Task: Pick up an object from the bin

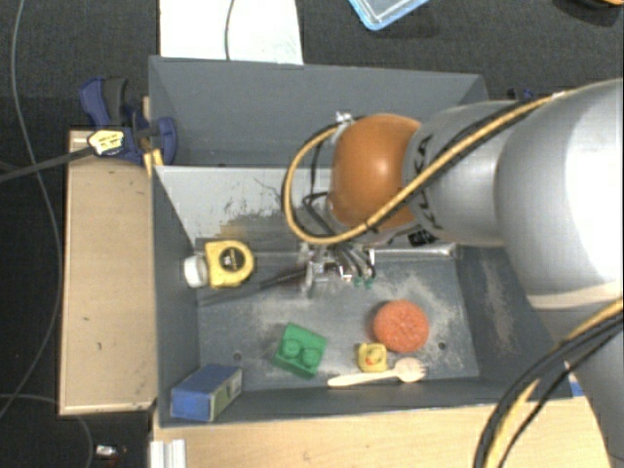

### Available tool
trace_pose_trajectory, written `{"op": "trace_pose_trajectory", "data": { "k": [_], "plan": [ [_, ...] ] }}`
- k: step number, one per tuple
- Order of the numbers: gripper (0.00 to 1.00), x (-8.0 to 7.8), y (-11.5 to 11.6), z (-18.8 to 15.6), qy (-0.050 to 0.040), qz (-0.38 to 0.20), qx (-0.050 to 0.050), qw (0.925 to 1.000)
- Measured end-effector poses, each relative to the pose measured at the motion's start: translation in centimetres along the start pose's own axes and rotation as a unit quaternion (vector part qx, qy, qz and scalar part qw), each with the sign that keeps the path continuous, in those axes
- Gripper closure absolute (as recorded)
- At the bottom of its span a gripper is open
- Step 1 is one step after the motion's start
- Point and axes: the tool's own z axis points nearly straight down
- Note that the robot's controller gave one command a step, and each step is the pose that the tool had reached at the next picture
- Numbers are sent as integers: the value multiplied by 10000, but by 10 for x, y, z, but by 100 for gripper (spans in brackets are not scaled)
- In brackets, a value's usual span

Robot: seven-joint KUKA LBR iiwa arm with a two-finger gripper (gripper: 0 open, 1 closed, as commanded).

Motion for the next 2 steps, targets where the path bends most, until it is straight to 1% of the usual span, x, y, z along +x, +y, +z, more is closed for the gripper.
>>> {"op": "trace_pose_trajectory", "data": {
  "k": [1,2],
  "plan": [
    [100,3,0,-31,68,4,8,10000],
    [100,0,0,-79,50,7,5,10000]
  ]
}}
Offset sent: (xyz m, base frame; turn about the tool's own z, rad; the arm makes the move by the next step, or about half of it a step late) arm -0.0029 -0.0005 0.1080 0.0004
